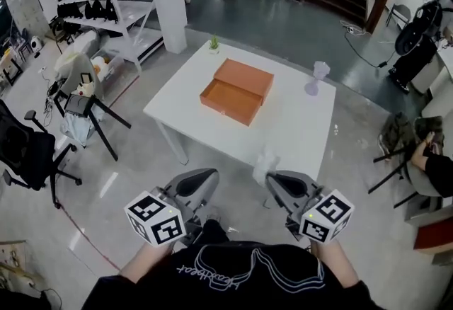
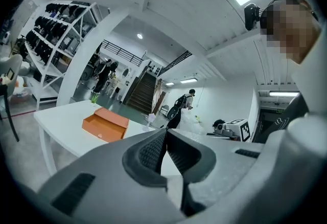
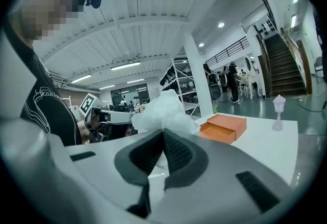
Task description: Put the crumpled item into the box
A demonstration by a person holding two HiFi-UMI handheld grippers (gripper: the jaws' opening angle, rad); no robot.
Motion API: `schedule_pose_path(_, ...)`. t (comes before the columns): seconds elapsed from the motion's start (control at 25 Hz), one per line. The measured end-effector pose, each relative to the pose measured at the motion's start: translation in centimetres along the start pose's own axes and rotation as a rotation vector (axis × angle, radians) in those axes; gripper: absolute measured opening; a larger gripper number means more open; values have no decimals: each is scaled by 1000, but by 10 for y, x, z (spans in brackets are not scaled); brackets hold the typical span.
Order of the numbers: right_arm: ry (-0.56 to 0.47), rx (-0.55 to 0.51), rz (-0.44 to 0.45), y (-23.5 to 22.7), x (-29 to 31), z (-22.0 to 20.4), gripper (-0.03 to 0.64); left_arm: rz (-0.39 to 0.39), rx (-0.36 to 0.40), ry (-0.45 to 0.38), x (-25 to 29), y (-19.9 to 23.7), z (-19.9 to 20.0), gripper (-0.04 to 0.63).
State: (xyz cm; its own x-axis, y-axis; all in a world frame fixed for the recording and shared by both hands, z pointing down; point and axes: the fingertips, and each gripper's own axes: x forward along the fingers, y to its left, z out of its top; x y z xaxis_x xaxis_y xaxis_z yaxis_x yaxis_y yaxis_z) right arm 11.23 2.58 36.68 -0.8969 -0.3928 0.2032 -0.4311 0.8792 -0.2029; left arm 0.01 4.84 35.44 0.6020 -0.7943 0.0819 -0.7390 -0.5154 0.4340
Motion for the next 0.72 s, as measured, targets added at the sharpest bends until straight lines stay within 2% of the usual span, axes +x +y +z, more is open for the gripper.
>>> schedule_pose_path(0.4, 45, 26, -80, -61, 114, 28, 5, -46, -7, 63, 45, 122, 52, 6)
schedule_pose_path(0.72, 61, 20, -158, -105, 171, 29, 5, -85, -4, 119, 77, 191, 59, 6)
